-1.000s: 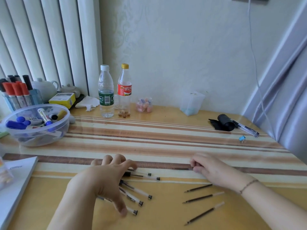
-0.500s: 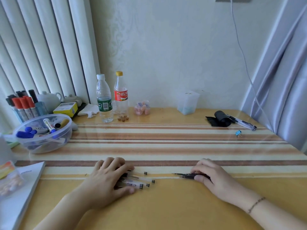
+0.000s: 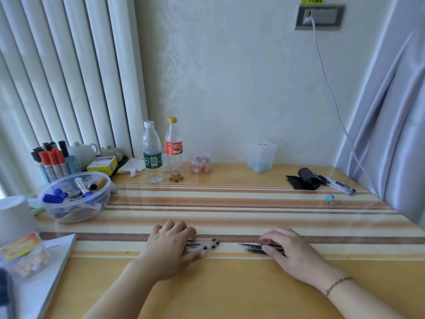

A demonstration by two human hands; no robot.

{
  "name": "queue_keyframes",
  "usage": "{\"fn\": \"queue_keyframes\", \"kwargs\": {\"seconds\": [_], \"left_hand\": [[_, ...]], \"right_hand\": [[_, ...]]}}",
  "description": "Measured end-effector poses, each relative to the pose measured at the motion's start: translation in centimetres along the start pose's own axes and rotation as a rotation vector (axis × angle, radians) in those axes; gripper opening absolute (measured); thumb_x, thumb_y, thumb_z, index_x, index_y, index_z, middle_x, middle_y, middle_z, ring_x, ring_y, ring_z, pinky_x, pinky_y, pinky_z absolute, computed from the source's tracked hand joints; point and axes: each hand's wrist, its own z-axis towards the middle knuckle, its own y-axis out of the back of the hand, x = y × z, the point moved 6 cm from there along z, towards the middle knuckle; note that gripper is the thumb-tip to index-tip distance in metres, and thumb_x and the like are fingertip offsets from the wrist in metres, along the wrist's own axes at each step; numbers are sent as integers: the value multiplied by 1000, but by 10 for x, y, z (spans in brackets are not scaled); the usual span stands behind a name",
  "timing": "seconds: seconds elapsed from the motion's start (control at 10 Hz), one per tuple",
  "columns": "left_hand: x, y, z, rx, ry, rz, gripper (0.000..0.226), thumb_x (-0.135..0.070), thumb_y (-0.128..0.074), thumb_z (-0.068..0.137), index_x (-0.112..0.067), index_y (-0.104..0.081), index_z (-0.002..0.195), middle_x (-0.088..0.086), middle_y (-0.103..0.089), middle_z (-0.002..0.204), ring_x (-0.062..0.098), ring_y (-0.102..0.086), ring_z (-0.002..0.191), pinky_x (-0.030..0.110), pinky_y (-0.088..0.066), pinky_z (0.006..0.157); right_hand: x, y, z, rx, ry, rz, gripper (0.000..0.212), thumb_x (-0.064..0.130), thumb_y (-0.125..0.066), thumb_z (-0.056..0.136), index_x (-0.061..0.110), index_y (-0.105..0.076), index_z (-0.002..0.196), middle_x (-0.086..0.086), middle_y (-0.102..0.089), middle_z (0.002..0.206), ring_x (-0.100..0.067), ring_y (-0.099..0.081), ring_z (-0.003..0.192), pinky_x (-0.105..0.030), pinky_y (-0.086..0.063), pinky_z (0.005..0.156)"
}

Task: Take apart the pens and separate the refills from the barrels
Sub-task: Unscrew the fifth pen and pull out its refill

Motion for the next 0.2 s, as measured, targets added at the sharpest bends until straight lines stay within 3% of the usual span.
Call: {"fn": "queue_keyframes", "kwargs": {"seconds": [0.1,0.2], "left_hand": [[-14,20,-3,-156,16,-135,66,-79,-22,83,-37,-47,127,-16,-47,125,14,-41,121,35,-32,104],[-43,32,-26,-297,-30,-325,43,-68,-34,87,-39,-54,112,-21,-49,109,3,-43,105,25,-40,89]], "right_hand": [[6,13,-3,-31,-29,-38,59,70,-26,84,36,-57,122,27,-50,115,5,-39,116,-20,-36,100],[32,72,-10,-253,2,88,57,70,-32,86,34,-60,119,31,-50,114,10,-40,118,-27,-43,100]]}}
